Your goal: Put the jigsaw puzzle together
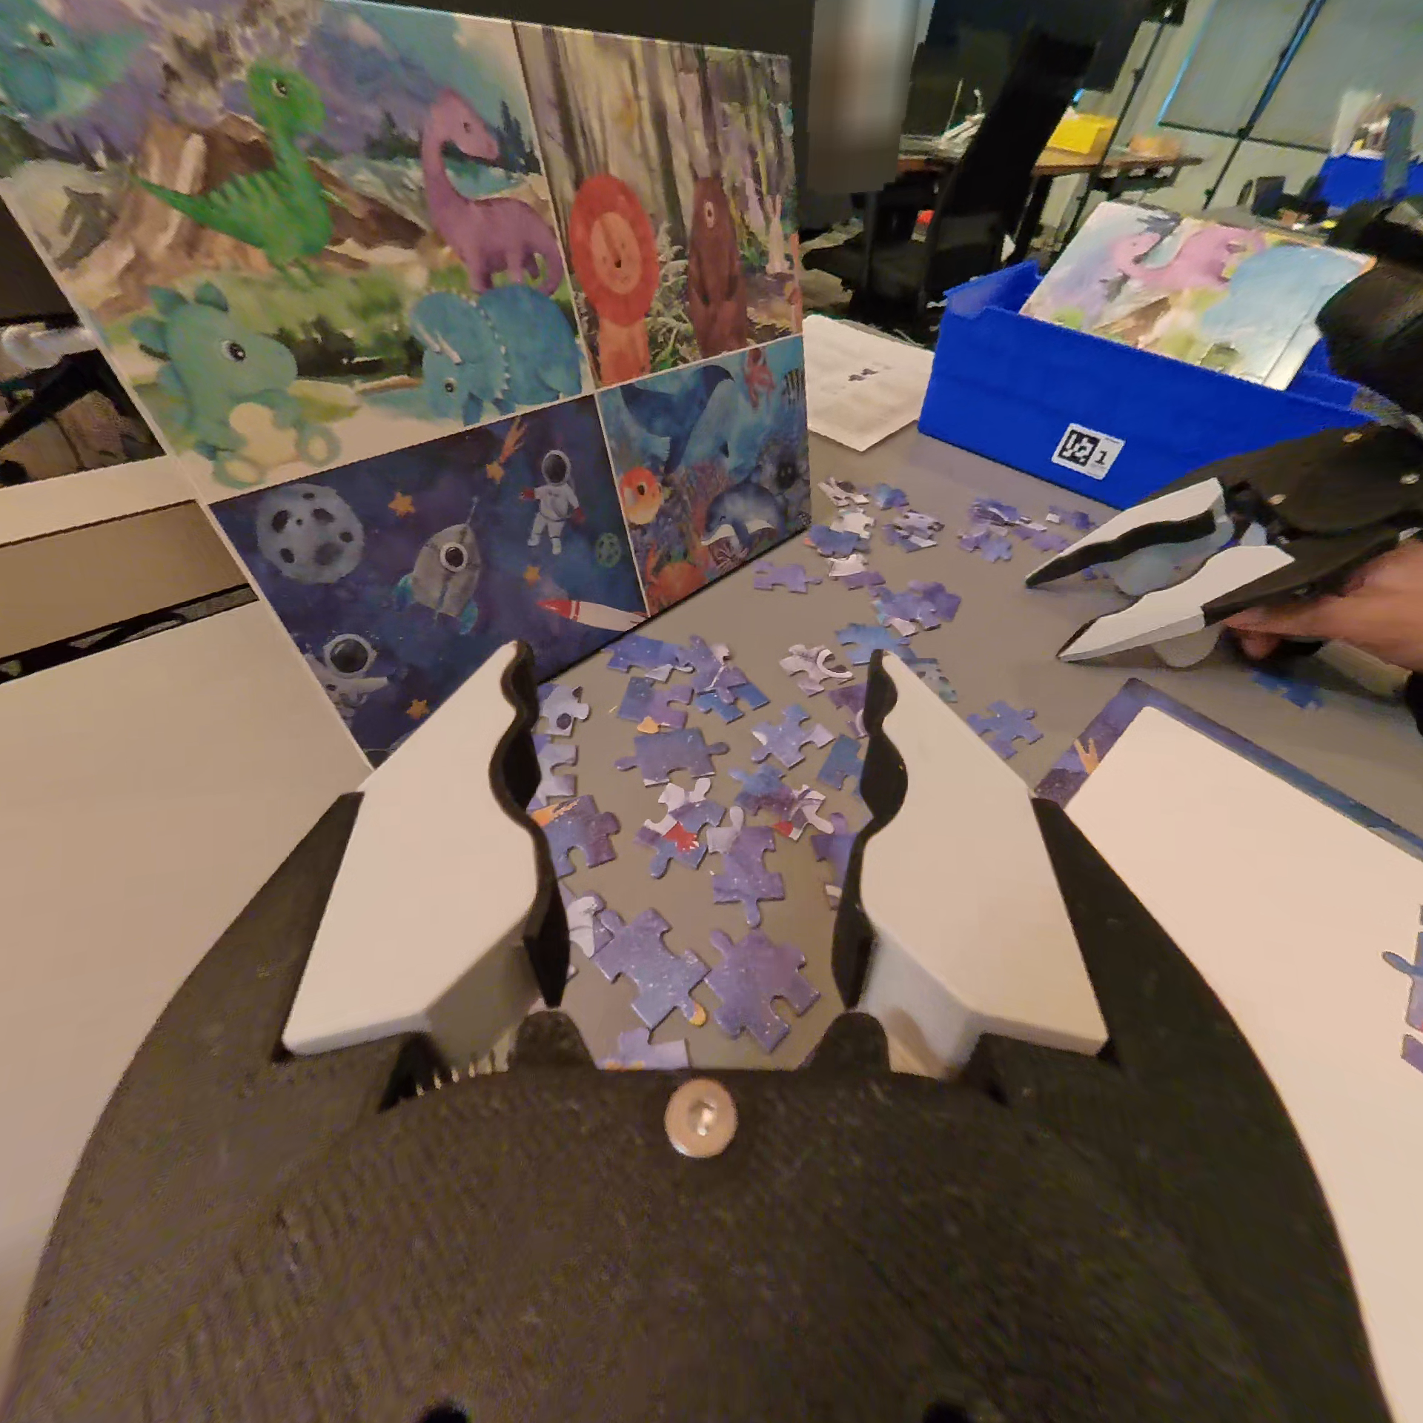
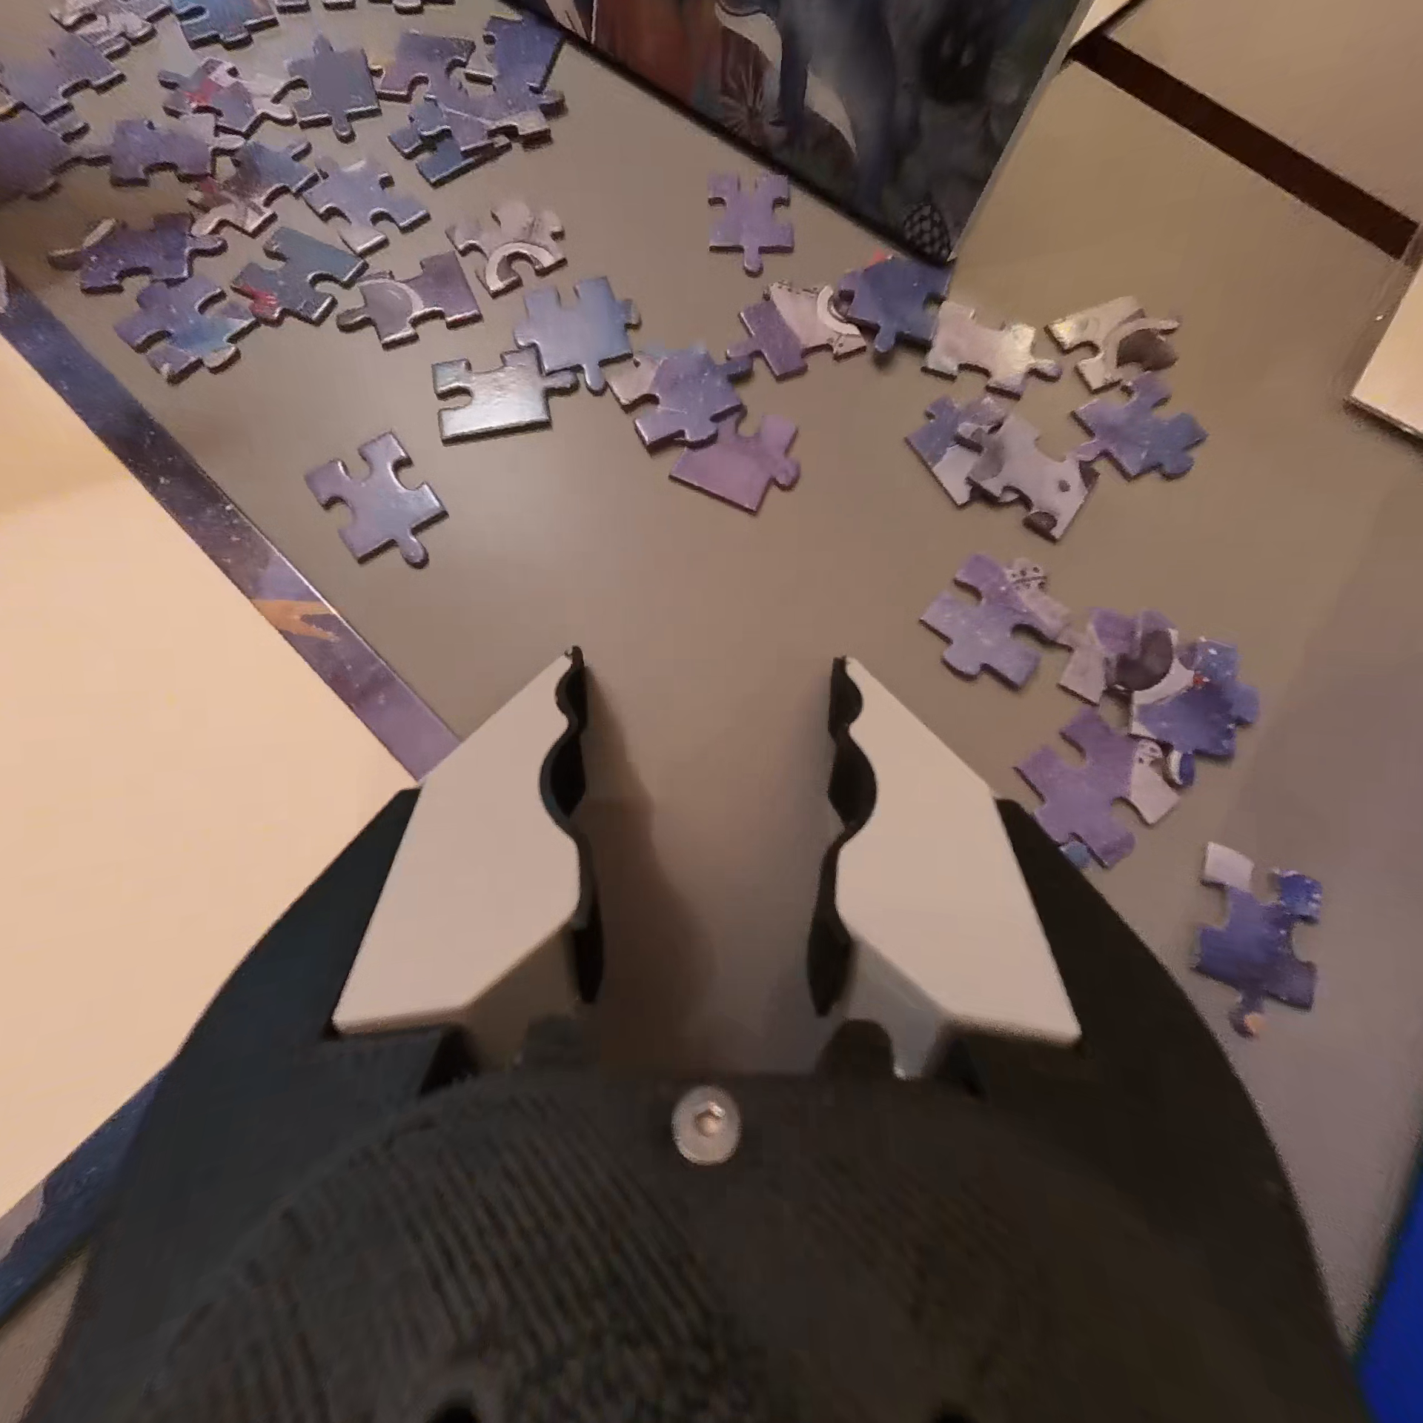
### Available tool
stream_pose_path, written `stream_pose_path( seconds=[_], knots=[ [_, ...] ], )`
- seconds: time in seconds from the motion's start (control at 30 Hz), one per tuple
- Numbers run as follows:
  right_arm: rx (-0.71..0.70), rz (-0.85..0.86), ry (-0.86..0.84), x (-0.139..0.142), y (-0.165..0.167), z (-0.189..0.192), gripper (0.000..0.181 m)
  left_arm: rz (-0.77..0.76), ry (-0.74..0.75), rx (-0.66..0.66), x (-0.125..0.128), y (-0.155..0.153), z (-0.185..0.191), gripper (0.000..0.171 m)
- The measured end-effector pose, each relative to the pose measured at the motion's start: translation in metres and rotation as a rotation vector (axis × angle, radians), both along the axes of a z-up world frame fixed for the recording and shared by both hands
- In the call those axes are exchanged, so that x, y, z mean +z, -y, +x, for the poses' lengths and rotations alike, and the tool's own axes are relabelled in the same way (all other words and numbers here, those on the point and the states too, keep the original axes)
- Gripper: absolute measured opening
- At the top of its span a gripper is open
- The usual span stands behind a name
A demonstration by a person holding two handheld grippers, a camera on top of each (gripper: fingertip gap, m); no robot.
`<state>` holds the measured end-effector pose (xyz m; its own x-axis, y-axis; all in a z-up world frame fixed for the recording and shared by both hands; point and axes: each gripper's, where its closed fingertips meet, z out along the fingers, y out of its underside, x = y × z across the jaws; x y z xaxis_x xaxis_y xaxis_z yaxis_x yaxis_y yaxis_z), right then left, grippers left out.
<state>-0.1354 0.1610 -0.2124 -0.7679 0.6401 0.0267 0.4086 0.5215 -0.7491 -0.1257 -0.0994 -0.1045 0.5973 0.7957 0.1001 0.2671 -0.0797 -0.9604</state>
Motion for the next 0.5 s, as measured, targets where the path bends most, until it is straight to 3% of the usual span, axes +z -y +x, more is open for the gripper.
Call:
stream_pose_path(
  seconds=[0.07, 0.2, 0.4, 0.5],
  knots=[
    [-0.029, -0.002, 0.009, -0.001, -0.003, -0.003, 0.071, -0.003, -0.001, 0.007, -0.001, 0.001, 0.0, 0.085],
    [-0.112, 0.007, 0.032, -0.004, -0.014, -0.012, 0.105, -0.005, -0.019, 0.035, -0.001, 0.007, -0.002, 0.082],
    [-0.189, 0.021, 0.048, -0.008, -0.023, -0.02, 0.129, 0.053, -0.042, 0.056, 0.009, 0.016, -0.002, 0.08],
    [-0.189, 0.022, 0.048, -0.008, -0.023, -0.02, 0.129, 0.046, -0.069, 0.055, 0.014, 0.016, 0.0, 0.08]
  ],
)
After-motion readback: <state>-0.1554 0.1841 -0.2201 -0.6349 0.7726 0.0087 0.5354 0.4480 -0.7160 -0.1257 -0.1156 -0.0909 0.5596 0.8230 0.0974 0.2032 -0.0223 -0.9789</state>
